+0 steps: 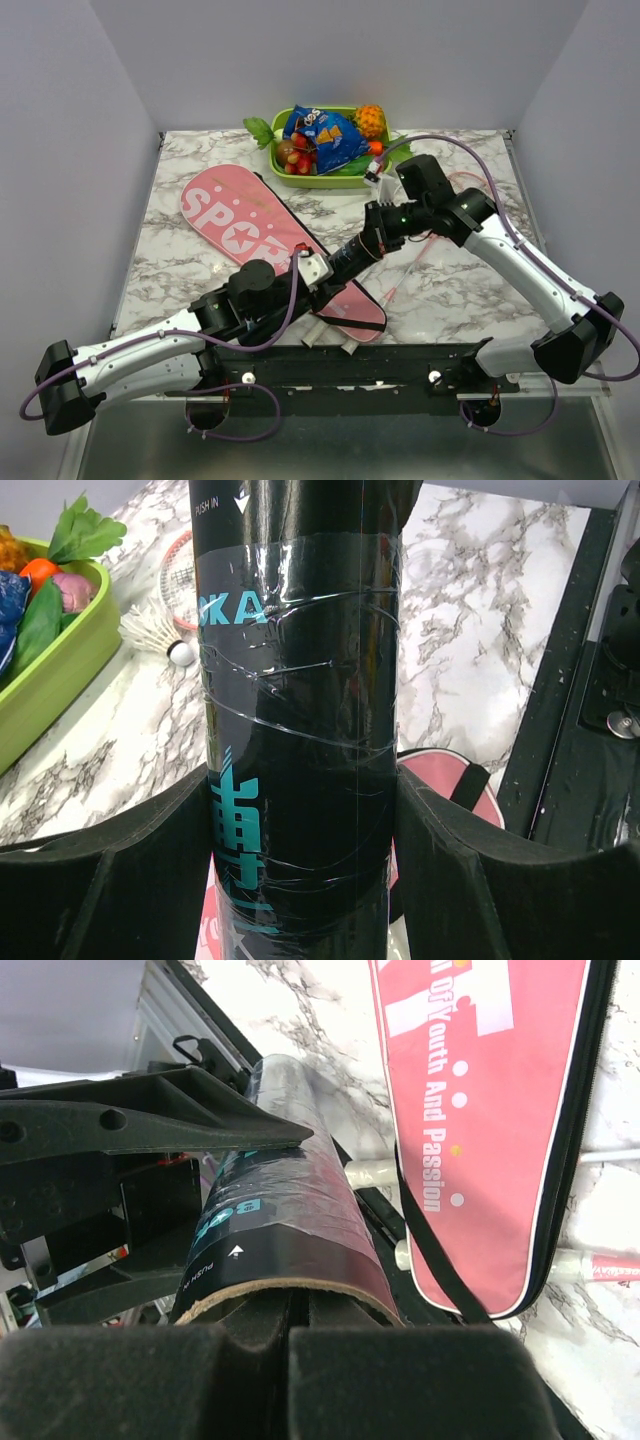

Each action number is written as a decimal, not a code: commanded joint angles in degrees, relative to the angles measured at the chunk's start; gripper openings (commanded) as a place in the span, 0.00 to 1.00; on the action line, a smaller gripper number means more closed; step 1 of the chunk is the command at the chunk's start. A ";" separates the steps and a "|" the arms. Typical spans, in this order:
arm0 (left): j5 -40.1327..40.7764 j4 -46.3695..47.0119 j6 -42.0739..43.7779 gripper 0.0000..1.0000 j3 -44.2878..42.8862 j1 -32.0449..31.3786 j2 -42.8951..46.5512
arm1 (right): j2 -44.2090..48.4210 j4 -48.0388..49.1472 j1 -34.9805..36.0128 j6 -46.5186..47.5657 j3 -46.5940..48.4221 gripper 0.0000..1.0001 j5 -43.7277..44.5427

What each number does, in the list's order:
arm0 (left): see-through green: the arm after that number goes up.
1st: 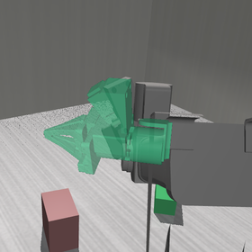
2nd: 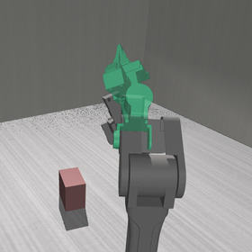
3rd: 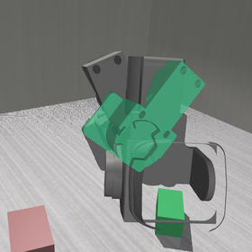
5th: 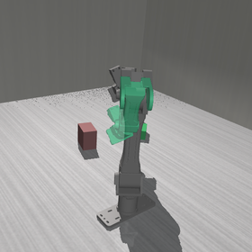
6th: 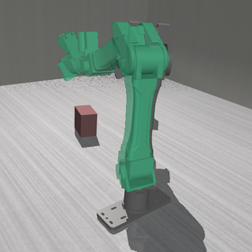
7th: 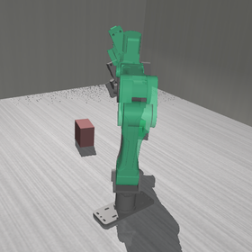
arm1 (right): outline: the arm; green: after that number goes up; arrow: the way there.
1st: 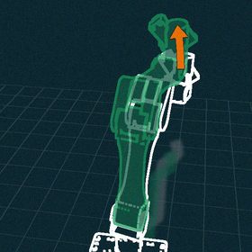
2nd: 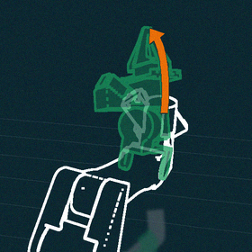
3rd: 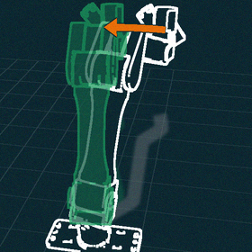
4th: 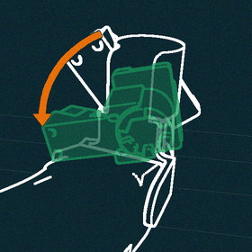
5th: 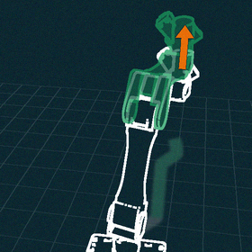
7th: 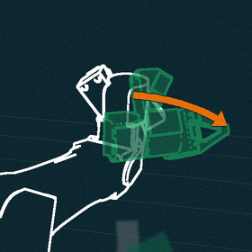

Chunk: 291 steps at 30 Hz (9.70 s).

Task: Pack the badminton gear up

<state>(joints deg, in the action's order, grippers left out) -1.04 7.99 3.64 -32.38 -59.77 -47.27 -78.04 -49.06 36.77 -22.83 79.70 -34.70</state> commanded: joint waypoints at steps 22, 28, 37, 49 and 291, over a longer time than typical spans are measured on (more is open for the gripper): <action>3.94 5.99 -3.46 0.00 0.74 -1.58 1.21 | -2.29 -14.13 -3.44 2.44 14.59 0.47 11.48; 5.08 4.67 -3.46 0.00 1.62 -1.93 2.35 | -4.48 -12.91 -14.69 2.09 14.61 0.47 20.18; 8.33 1.16 -4.87 0.00 1.80 -2.20 5.16 | -18.88 -2.55 -18.84 2.08 14.60 0.63 32.58; 10.53 -4.99 -5.92 0.00 0.48 -2.28 8.06 | -34.01 14.51 -19.55 11.13 17.06 0.83 32.33; 21.36 -18.36 -0.91 0.00 1.45 -3.16 15.54 | 3.95 2.82 -38.51 -13.73 -25.64 0.68 46.82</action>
<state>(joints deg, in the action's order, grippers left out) 25.04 -9.69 3.36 -30.52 -63.05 -31.07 -73.76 -46.30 2.11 -33.71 56.49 7.09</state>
